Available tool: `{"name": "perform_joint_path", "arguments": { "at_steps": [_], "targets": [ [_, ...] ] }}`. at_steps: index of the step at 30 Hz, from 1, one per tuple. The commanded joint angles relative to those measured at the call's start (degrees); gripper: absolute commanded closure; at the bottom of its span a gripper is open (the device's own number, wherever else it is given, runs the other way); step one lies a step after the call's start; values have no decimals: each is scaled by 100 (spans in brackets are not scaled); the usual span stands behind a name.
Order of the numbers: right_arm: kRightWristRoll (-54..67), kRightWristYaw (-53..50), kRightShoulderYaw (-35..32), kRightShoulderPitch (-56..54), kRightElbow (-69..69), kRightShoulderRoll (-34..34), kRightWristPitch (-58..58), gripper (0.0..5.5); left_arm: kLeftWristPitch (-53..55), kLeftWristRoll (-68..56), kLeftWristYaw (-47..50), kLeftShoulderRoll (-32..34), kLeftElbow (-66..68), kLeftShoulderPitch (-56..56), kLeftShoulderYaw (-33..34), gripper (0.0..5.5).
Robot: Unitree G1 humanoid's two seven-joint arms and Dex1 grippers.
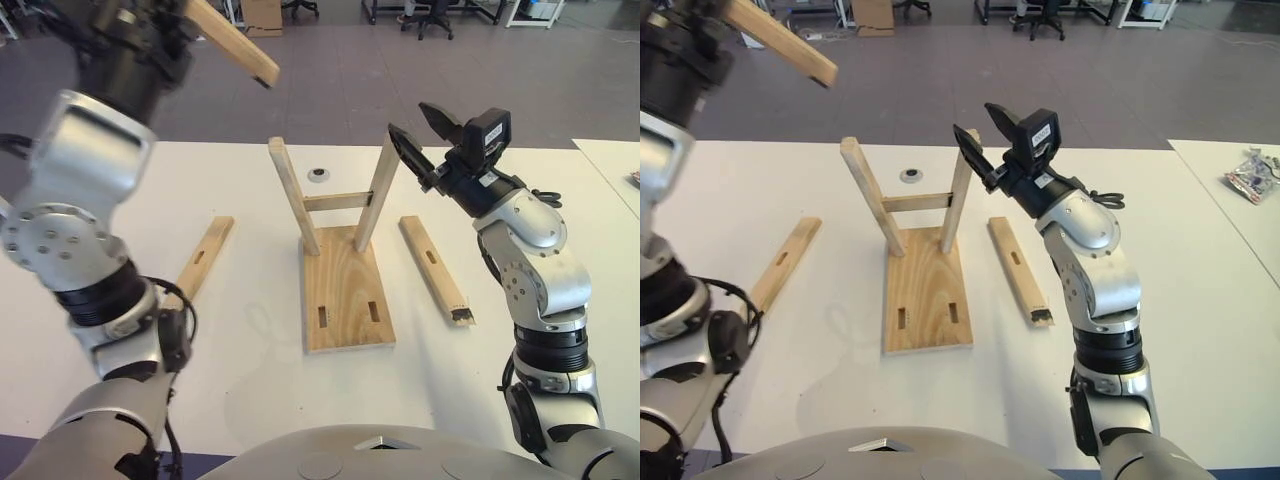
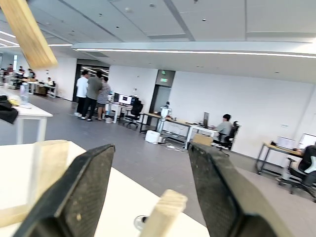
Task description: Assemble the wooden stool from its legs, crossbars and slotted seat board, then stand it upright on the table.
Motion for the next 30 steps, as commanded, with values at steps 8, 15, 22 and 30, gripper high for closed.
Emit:
{"name": "perform_joint_path", "arguments": {
  "at_steps": [8,15,22,30],
  "targets": [
    [-377,-592,-159,120,28,184,-104,275,-2002,3423,-3396,512,1247,3473,-563,510],
    [-480,-744,-250,55,131,227,-182,275,-3145,4180,-4173,8,2104,3810,-592,510],
    [-625,-965,-370,18,145,263,-303,275,-3469,4611,-4370,-326,2638,3714,-779,510],
    [-692,-992,-356,-50,278,304,-421,275,-3506,4786,-4437,-437,2651,3857,-720,510]
  ]
}}
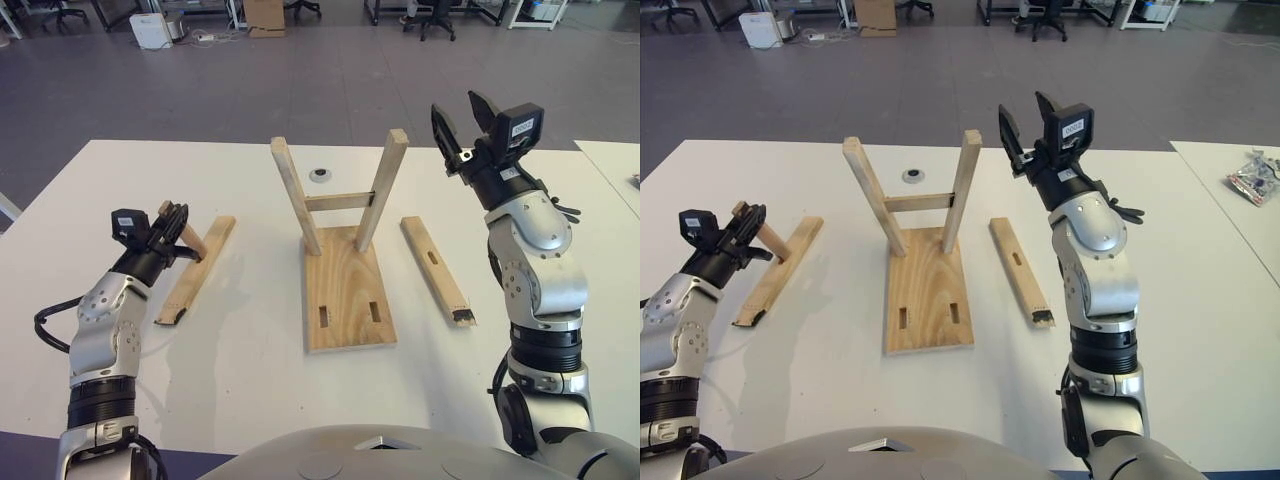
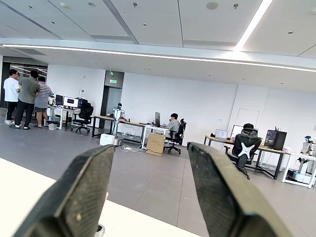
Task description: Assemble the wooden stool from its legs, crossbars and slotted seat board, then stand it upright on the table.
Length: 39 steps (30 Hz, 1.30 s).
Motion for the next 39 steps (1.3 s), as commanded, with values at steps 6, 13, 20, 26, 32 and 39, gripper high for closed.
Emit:
{"name": "perform_joint_path", "arguments": {
  "at_steps": [6,13,20,26,32,39],
  "targets": [
    [-50,-36,-29,-143,21,40,-40,275,-92,204,-43,-100,55,188,97,510],
    [-56,-30,-17,-128,-4,51,6,275,288,386,65,-195,206,389,-165,510],
    [-67,-59,-8,-89,-52,94,34,275,745,633,262,-450,776,771,-571,510],
    [-66,-79,-2,-56,-78,114,57,275,288,673,110,-766,1512,1082,-714,510],
    [-58,-85,38,-21,-93,140,90,275,455,584,-72,-705,1468,1076,-818,510],
    [-48,-141,126,98,-154,247,116,275,399,836,228,-601,1509,767,-785,420]
  ]
}}
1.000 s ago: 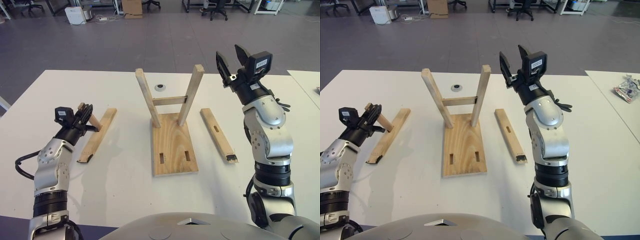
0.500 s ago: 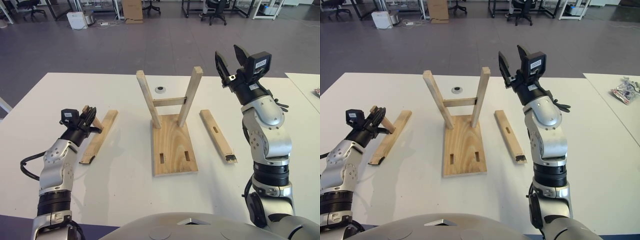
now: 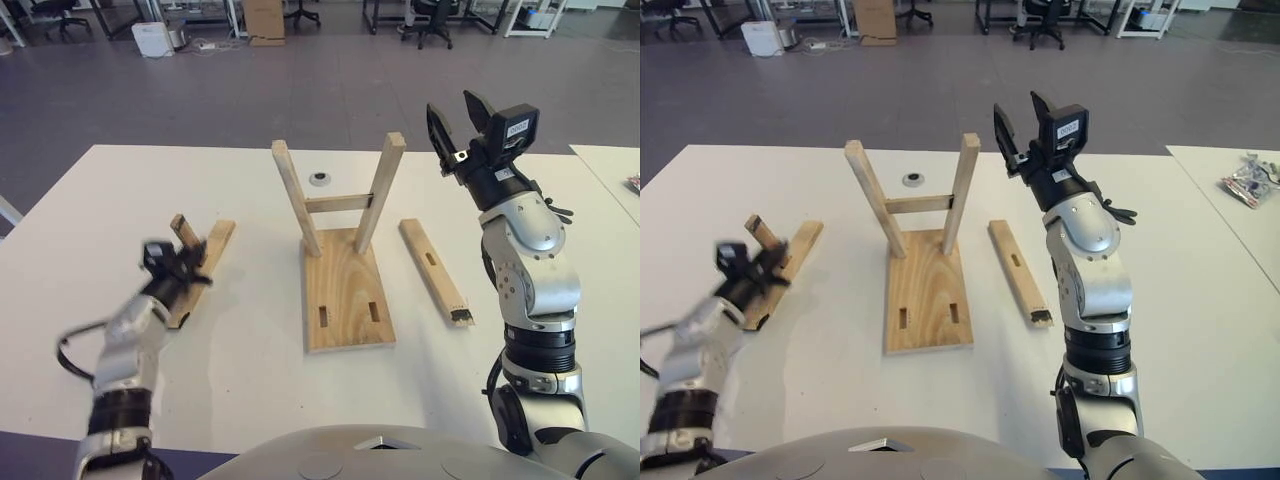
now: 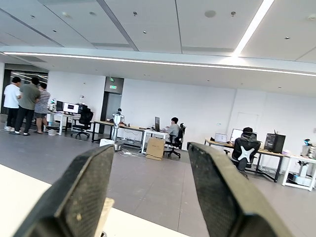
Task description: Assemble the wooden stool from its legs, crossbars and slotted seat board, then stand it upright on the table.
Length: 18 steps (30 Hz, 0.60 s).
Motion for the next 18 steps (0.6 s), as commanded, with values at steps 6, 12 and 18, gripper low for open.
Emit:
{"name": "perform_joint_path", "arguments": {
  "at_steps": [6,12,18],
  "targets": [
    [-20,-85,148,200,-243,206,150,275,729,403,216,-8,245,247,-355,332],
    [-30,-155,170,311,-382,253,236,275,1749,524,-77,819,-969,508,-461,236],
    [-32,-295,155,510,-584,315,318,275,3064,447,-165,1563,-2076,436,-169,190]
  ]
}}
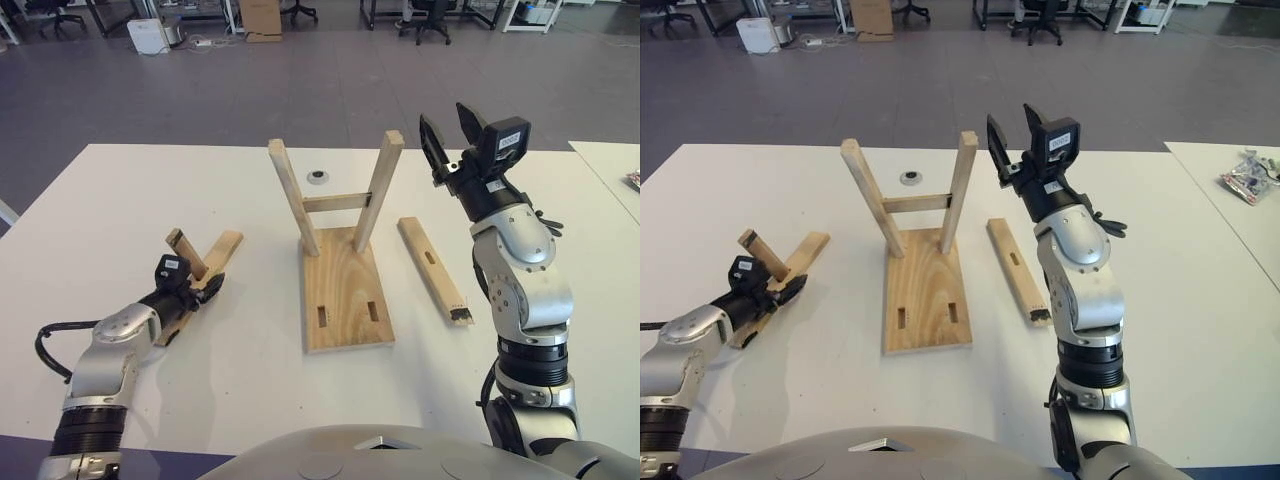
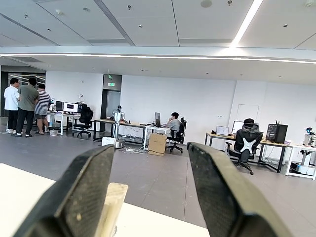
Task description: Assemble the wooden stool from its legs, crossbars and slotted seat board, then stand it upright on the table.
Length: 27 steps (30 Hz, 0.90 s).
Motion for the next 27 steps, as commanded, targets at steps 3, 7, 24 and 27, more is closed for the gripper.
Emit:
{"name": "perform_joint_path", "arguments": {
  "at_steps": [3,7,24,27],
  "targets": [
    [-20,-150,25,174,-207,111,145,275,884,-56,51,342,-617,-287,291,190],
    [-25,-186,56,228,-268,155,176,275,1365,-375,-283,509,-1042,-394,477,190],
    [-17,-268,79,270,-301,256,162,275,1493,31,-1073,1125,-742,330,-38,209],
    [-26,-248,78,246,-268,242,156,275,1376,157,-1082,1124,-557,392,-46,262]
  ]
}}
